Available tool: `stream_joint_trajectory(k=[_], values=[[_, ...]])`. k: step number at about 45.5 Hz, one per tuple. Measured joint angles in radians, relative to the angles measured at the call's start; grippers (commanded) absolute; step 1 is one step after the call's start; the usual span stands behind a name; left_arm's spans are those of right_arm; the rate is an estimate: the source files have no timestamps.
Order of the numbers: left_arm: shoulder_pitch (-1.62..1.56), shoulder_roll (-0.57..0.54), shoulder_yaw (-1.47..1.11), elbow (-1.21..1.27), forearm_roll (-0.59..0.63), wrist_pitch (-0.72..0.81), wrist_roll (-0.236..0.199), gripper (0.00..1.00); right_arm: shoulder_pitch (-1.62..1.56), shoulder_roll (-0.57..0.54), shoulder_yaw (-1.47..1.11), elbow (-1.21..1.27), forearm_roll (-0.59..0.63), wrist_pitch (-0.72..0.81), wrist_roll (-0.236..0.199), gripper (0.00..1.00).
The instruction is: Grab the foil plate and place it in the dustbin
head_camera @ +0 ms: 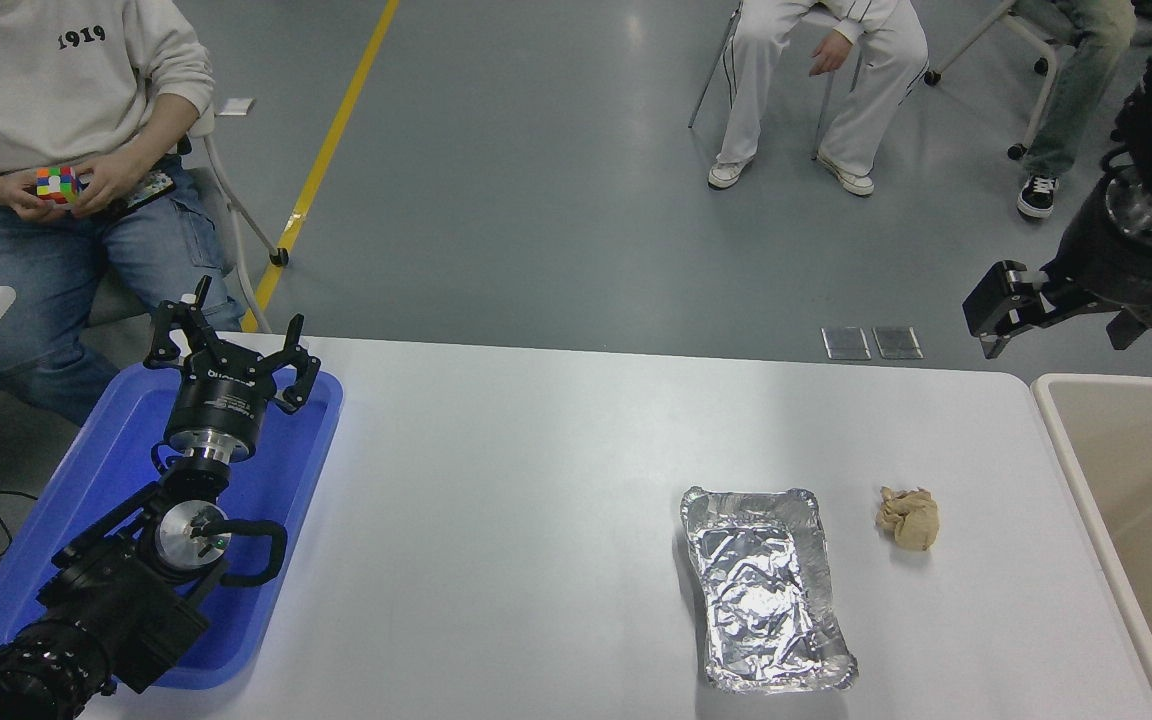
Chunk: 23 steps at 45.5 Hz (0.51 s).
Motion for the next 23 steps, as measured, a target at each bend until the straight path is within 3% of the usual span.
stream_joint_trajectory(k=[23], values=[[0.0,0.0,0.003,0.0,0.002,0.0,-0.001,1.0,0.0,-0.001,-0.001,-0.001,0.0,0.0,0.0,1.0]])
